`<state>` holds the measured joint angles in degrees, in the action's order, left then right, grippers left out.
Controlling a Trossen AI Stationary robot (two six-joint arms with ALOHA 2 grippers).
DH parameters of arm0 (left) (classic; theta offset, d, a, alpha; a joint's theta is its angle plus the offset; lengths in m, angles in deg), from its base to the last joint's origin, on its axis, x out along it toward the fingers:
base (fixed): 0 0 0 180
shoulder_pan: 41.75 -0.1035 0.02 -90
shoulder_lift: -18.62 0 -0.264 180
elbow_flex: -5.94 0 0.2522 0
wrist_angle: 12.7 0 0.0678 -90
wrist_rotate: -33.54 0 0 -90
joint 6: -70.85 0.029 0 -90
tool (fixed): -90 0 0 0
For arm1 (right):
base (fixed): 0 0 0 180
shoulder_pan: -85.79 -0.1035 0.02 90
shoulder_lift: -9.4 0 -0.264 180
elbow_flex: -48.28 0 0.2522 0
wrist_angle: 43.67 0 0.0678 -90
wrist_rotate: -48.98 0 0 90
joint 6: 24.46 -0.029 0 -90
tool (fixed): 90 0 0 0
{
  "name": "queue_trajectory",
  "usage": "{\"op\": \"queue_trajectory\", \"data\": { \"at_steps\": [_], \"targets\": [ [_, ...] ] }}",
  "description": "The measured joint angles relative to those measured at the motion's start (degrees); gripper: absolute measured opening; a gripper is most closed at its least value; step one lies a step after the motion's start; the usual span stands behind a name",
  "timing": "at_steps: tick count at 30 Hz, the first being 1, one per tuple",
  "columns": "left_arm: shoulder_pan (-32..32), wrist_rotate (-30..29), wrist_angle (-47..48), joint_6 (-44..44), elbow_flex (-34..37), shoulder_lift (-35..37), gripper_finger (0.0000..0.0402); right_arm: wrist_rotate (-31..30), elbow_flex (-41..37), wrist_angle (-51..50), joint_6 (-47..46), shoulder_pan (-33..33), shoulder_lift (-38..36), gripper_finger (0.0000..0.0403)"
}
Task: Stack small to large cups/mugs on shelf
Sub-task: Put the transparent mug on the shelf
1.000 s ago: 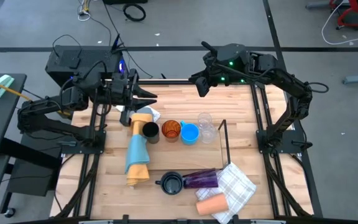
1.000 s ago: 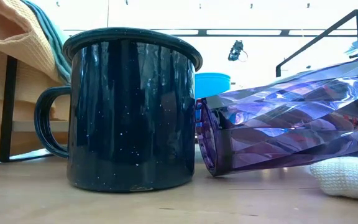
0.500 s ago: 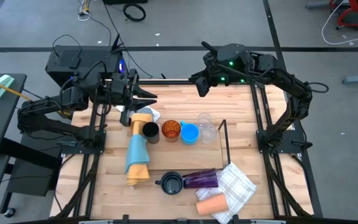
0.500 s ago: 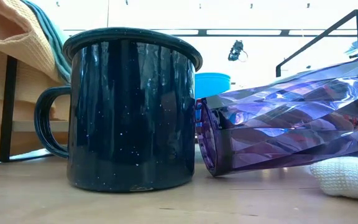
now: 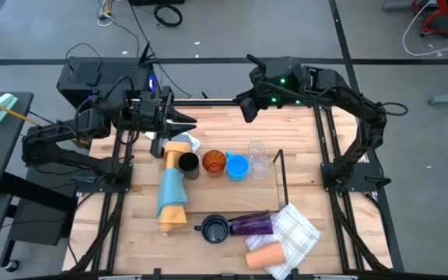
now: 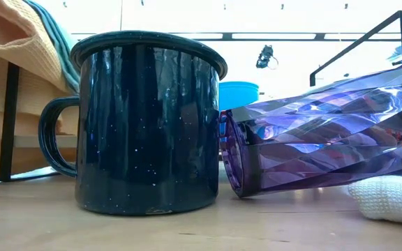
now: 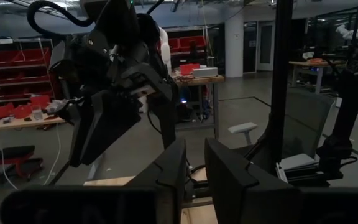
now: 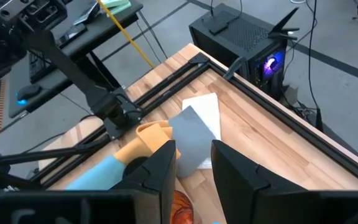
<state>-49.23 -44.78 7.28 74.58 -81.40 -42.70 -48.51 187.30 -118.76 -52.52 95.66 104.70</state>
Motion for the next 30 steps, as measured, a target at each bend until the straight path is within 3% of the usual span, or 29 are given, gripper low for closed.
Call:
{"op": "queue_trajectory", "data": {
  "at_steps": [13, 20, 30],
  "targets": [
    [0.0, 0.0, 0.1, 0.0, 0.0, 0.0, 0.0063, 0.1, 0.0, -5.0, 3.4, 3.4, 0.3, 0.0109],
    [0.0, 0.0, 0.1, -0.3, 0.0, 0.0, 0.0071, 4.7, -0.5, -5.6, 7.5, 8.5, 1.4, 0.0109],
    [0.0, 0.0, 0.2, -0.2, 0.0, 0.0, 0.0065, 11.0, -17.0, -1.9, 11.1, 10.4, 1.6, 0.0109]
  ]
}}
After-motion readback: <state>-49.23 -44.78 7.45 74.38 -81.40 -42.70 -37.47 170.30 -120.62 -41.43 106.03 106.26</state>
